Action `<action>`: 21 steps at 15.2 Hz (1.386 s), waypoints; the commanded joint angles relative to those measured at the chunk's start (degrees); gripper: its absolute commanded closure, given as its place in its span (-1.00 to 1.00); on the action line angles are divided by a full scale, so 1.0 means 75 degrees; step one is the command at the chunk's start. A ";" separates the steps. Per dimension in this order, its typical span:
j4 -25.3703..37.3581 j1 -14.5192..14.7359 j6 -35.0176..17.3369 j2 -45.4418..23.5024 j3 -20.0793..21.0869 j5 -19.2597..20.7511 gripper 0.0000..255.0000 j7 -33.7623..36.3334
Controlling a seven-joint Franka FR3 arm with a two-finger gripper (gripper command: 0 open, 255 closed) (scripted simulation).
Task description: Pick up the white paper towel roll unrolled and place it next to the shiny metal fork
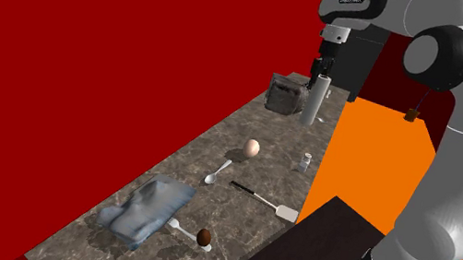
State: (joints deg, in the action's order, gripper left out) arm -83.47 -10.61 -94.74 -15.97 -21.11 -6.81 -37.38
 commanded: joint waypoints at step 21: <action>-0.3762 0.1362 -0.0192 0.3822 0.1116 0.0987 1.00 0.2569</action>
State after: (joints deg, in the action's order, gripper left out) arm -109.63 -0.72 -95.74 11.04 -13.35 0.39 -19.22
